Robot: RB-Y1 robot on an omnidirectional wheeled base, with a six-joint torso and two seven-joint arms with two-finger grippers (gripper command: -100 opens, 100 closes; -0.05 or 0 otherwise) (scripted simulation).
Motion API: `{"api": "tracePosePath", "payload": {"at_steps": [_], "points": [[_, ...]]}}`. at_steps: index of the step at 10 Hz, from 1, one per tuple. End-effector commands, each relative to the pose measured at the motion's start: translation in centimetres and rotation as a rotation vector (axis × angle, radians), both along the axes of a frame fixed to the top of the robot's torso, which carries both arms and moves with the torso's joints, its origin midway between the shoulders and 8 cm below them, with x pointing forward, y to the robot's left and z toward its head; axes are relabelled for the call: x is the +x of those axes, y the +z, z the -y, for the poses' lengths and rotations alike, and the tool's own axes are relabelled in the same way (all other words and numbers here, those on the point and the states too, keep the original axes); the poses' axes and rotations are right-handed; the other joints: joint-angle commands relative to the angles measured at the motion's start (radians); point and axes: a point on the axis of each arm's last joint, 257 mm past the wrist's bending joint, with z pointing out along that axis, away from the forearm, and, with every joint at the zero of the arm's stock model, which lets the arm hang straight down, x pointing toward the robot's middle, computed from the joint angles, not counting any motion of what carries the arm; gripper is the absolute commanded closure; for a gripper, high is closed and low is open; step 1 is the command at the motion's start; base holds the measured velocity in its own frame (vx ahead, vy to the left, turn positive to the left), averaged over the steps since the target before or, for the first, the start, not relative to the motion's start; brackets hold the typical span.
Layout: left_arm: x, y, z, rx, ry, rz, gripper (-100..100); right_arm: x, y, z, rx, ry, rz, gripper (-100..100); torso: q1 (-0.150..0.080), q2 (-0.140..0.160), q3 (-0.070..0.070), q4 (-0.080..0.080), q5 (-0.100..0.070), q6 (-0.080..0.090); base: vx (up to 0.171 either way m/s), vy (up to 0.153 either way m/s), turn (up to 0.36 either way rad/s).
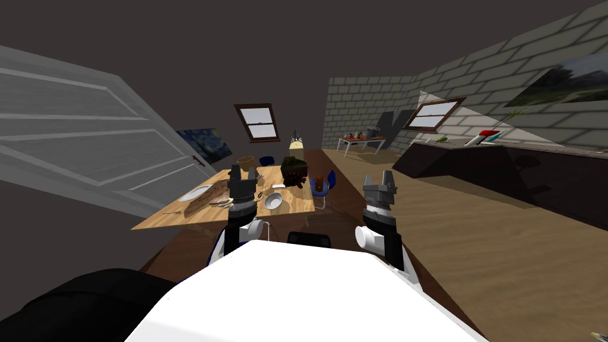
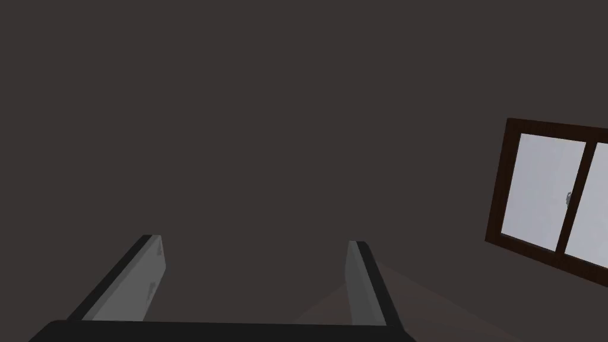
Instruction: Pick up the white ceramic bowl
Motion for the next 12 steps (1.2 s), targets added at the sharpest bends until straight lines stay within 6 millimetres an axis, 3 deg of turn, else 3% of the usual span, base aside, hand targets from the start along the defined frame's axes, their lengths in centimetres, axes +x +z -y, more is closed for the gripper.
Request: {"api": "tracePosePath", "payload": {"at_steps": [1,9,12], "points": [[1.0,-0.6,0.4,0.008,-0.03,-0.033,-100,0.0,0.0,0.0,0.0,0.0,0.0,0,0.0,0.0,0.0,0.0,0.0,0.0,-0.023,-0.024,0.012],[7.3,-4.8,0.5,-0.095,-0.132,-0.227,-100,0.0,0.0,0.0,0.0,0.0,0.0,0,-0.003,0.003,0.002,0.001,-0.001,0.0,-0.056,-0.056,0.018],[8.7,-6.3,0.4,-0.125,-0.143,-0.288,-100,0.0,0.0,0.0,0.0,0.0,0.0,0,-0.003,0.003,0.002,0.001,-0.001,0.0,-0.041,-0.046,0.014]]}}
